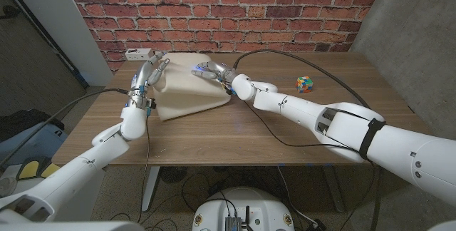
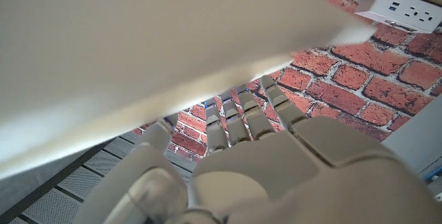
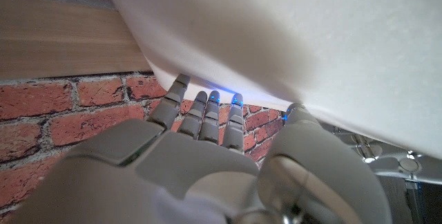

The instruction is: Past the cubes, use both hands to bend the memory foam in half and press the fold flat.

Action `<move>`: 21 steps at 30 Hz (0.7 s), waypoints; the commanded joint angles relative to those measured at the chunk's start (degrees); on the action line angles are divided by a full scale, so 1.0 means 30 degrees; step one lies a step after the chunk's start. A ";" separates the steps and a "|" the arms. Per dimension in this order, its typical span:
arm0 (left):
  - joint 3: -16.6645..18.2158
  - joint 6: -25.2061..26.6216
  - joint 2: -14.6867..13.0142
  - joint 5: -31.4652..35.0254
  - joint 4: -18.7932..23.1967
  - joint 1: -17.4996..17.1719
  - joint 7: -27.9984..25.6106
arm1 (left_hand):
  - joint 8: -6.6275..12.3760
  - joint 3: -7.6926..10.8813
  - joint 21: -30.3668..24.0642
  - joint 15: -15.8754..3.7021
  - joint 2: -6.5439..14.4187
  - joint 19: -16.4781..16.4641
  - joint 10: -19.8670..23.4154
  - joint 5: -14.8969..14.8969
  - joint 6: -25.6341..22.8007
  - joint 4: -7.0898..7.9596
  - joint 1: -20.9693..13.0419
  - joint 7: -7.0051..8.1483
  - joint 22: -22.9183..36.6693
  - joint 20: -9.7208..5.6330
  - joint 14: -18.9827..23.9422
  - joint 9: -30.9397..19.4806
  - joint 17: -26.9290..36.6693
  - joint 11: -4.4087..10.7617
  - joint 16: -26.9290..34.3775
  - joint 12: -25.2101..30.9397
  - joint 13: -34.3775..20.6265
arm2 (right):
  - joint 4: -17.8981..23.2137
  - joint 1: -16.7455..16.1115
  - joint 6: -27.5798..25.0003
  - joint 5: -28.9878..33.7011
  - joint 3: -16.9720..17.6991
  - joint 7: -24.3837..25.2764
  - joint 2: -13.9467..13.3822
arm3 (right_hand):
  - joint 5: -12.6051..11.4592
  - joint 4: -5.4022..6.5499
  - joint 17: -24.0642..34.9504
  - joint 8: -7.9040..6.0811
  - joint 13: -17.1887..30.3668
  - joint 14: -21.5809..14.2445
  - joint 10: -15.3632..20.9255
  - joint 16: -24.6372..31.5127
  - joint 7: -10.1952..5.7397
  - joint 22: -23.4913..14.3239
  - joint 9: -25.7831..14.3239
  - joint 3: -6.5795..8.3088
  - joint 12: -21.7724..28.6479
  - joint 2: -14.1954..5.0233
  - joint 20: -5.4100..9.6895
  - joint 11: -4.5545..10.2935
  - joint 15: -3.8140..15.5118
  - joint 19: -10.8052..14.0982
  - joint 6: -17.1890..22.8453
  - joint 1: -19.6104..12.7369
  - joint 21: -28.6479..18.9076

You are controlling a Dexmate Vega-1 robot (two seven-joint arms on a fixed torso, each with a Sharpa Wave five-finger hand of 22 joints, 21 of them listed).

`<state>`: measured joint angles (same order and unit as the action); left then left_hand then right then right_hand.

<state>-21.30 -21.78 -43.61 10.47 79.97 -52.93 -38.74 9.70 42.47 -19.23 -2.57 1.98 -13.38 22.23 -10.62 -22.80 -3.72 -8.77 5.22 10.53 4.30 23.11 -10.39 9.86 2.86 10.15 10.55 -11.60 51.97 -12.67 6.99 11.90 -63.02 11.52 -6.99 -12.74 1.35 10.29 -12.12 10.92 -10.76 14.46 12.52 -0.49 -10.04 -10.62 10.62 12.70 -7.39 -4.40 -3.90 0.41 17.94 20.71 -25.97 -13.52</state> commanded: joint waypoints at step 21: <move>0.1256 -0.2766 0.0601 0.0488 -0.0182 -0.0881 -0.0684 | 0.0151 -0.0270 0.0161 -0.0065 -0.0108 -0.0092 -0.0636 -0.0185 0.0409 -0.0125 0.0266 0.0094 0.0094 0.0078 -0.0315 -0.0010 0.0052 0.0050 0.0051 0.0044 -0.0009 | 0.7752 -0.5335 0.0629 -0.0439 0.5552 0.3343 -0.3040 | 0.0037 -0.0175 0.0209 0.0107 0.0073 -0.0091 0.0146 -0.0096 -0.0079 -0.0060 -0.0073 -0.0014 -0.0110 0.0086 -0.0127 -0.0034 -0.0044 -0.0068 0.0042 0.0087 0.0279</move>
<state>-18.76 -24.99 -43.44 10.45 81.31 -55.13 -37.50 9.98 42.00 -18.84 -2.46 1.75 -13.38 21.49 -10.62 -22.04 -4.18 -8.53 5.29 10.53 4.30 22.62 -10.40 9.87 2.78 10.15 10.83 -11.44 69.13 -23.34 7.73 13.46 -51.99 18.36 -14.00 -12.74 0.67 10.56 -12.12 10.92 -11.37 15.15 12.52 -0.52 -10.03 -10.62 10.90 12.63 -7.54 -4.70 -3.99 0.40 18.25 21.30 -26.55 -13.07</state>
